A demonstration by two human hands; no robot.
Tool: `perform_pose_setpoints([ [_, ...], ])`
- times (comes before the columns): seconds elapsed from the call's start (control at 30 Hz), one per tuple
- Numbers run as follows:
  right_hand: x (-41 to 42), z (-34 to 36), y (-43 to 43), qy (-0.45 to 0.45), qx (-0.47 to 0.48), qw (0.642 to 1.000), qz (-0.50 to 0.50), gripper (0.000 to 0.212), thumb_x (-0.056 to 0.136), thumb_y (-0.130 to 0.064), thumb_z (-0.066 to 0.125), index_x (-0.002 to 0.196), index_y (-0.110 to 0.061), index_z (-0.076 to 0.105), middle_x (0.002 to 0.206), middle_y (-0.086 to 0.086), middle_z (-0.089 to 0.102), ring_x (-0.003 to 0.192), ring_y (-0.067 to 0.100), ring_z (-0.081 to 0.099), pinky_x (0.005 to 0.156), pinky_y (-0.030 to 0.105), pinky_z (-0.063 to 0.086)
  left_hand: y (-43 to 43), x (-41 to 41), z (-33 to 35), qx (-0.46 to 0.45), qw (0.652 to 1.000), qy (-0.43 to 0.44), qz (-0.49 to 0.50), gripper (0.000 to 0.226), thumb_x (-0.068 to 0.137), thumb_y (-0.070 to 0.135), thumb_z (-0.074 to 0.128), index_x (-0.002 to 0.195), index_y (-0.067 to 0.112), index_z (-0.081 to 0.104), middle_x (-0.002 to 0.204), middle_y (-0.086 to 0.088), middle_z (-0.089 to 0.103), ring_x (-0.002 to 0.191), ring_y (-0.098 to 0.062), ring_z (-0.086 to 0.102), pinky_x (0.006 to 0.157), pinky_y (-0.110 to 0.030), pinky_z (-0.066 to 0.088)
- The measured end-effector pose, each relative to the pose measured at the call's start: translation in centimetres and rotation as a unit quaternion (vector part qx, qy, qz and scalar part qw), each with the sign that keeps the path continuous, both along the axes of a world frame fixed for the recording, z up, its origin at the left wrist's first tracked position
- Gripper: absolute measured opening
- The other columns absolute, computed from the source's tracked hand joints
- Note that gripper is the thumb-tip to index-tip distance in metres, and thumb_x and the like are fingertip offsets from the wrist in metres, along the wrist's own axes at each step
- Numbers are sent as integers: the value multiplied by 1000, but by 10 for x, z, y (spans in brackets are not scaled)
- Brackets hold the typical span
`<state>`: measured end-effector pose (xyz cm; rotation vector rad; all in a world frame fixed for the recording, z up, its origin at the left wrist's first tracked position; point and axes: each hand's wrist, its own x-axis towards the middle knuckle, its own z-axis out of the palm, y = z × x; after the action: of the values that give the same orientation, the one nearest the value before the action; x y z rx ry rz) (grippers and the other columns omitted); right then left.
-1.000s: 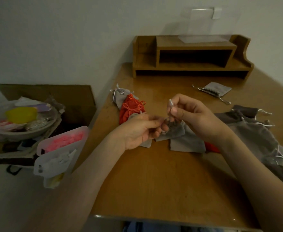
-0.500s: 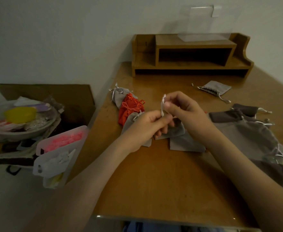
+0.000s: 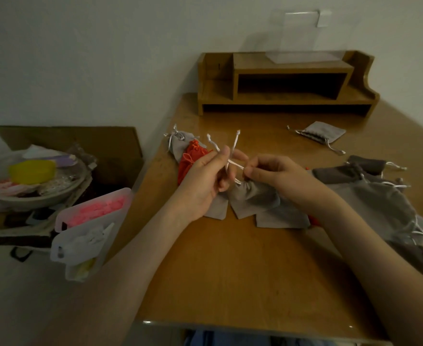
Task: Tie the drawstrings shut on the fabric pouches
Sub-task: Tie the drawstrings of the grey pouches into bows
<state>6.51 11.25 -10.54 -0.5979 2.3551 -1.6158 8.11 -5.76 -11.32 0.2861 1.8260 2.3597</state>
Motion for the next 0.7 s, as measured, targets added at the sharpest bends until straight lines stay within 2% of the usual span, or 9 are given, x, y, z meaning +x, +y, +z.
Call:
perform_pose_setpoints([
  [0.07, -1, 1, 1, -2, -11, 1000, -9, 13, 94, -21, 56, 83, -18, 63, 86, 9, 61, 82, 28, 54, 80, 39, 43, -1, 0, 2, 5, 1000, 2, -26, 32, 95, 33, 41, 86, 12, 64, 59, 3, 51, 53, -7, 39, 50, -18, 31],
  [0.13, -1, 2, 2, -13, -40, 999, -15, 13, 94, -19, 55, 83, -16, 62, 84, 8, 60, 80, 23, 54, 77, 34, 42, -1, 1, 1, -16, 999, 15, -32, 31, 96, 28, 41, 83, 11, 64, 60, 5, 56, 56, -6, 42, 53, -18, 32],
  [0.27, -2, 4, 4, -62, -98, 993, -20, 11, 93, -16, 54, 87, -13, 63, 82, 3, 63, 76, 13, 59, 68, 21, 46, -3, -1, -3, -83, 994, 68, 12, 26, 98, 15, 46, 85, 19, 68, 69, 9, 64, 63, -8, 45, 58, -19, 33],
  [0.33, -1, 5, 5, -82, -112, 990, -8, 11, 93, -18, 54, 89, -13, 64, 81, 1, 63, 75, 11, 59, 67, 21, 46, -3, -1, -4, -117, 986, 111, 34, 19, 96, 12, 51, 92, 22, 67, 74, 11, 65, 68, -8, 51, 57, -15, 34],
  [0.43, 0, 6, 5, -110, -135, 984, 29, 21, 89, -26, 55, 100, -10, 62, 86, 1, 62, 79, 12, 59, 69, 23, 46, -2, -1, -3, -158, 972, 149, 94, 14, 94, 11, 56, 97, 24, 60, 82, 12, 67, 79, -1, 63, 67, -14, 46],
  [0.5, 1, 8, 5, -143, -176, 973, 39, 26, 87, -28, 54, 105, -9, 60, 87, 2, 62, 76, 13, 60, 63, 21, 49, -3, -2, -8, -251, 934, 212, 140, 12, 93, 13, 58, 97, 24, 59, 92, 8, 68, 89, -1, 64, 75, -17, 49],
  [0.6, 0, 8, 4, -180, -207, 962, 14, 21, 97, -13, 44, 111, -6, 57, 79, 5, 63, 62, 15, 56, 53, 20, 46, -5, -3, -19, -420, 830, 314, 191, 10, 93, 21, 59, 103, 20, 63, 96, -2, 65, 88, -10, 60, 74, -22, 48],
  [0.67, 0, 5, 1, -196, -178, 964, -6, 23, 99, -6, 40, 115, -2, 56, 80, 11, 62, 62, 19, 54, 54, 21, 44, -4, -4, -24, -455, 791, 348, 215, 11, 93, 23, 60, 102, 19, 64, 94, -4, 62, 84, -16, 58, 71, -28, 48],
  [0.7, 0, 2, 0, -203, -157, 967, -9, 24, 98, -7, 43, 117, -2, 57, 86, 15, 63, 70, 26, 56, 61, 25, 47, -3, -3, -24, -458, 784, 356, 221, 10, 92, 22, 61, 101, 18, 63, 93, -4, 61, 83, -16, 58, 70, -30, 48],
])
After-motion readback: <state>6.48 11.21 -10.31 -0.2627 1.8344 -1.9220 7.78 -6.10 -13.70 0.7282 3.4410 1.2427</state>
